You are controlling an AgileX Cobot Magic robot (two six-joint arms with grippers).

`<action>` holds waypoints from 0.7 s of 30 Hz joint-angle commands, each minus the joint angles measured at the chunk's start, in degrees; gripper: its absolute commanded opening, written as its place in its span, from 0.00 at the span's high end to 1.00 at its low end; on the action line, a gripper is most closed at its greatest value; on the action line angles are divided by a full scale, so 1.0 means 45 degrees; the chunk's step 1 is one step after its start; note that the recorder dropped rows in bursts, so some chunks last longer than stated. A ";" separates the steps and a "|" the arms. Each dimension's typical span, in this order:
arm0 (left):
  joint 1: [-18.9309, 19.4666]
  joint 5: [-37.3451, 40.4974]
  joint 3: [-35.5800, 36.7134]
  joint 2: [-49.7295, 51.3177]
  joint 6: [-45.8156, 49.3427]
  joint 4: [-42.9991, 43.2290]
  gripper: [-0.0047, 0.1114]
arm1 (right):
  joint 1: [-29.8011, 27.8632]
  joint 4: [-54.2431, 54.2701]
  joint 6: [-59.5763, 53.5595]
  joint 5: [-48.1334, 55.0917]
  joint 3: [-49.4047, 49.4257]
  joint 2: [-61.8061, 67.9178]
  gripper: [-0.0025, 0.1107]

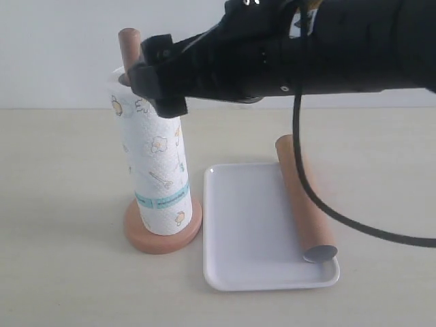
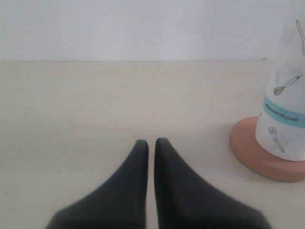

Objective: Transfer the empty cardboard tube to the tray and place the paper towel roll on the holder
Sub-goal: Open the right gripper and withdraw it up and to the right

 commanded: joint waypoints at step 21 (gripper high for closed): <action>0.0026 -0.0015 0.0042 -0.0038 -0.0004 -0.0034 0.92 | -0.0014 -0.0022 -0.0431 0.3971 -0.0022 -0.1358 0.93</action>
